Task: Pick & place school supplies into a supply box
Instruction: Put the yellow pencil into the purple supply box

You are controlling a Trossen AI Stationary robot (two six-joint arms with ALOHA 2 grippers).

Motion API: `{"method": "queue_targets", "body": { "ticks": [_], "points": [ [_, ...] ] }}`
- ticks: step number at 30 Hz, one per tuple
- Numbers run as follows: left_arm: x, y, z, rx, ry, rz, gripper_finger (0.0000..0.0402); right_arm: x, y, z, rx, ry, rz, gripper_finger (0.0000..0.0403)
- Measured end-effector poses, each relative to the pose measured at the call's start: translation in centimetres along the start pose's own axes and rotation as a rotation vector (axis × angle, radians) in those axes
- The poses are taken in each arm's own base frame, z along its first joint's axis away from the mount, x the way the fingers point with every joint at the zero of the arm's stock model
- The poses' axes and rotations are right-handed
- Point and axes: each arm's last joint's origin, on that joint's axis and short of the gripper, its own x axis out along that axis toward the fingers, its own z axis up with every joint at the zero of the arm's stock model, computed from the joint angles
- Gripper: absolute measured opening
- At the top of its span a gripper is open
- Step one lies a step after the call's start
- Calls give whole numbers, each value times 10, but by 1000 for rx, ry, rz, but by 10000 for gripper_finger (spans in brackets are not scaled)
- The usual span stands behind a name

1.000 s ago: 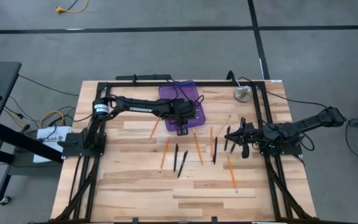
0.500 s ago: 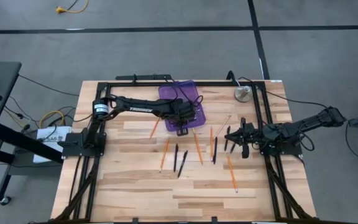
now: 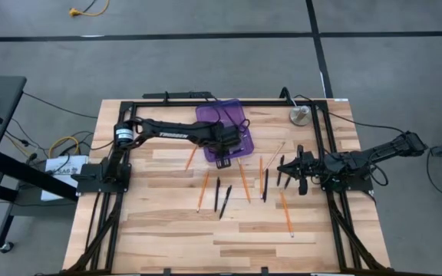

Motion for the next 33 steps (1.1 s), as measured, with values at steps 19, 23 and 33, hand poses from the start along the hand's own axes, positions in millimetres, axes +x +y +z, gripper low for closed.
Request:
{"method": "queue_targets", "body": {
  "ticks": [19,23,33],
  "points": [
    [-66,6,-8,-345,348,211,103,0,0,0,0,0,1,0],
    [-65,17,-10,-390,365,234,103,0,0,0,0,3,12,0],
    [-74,26,-23,-419,505,197,103,0,2,-3,-8,46,68,0]
  ]
}}
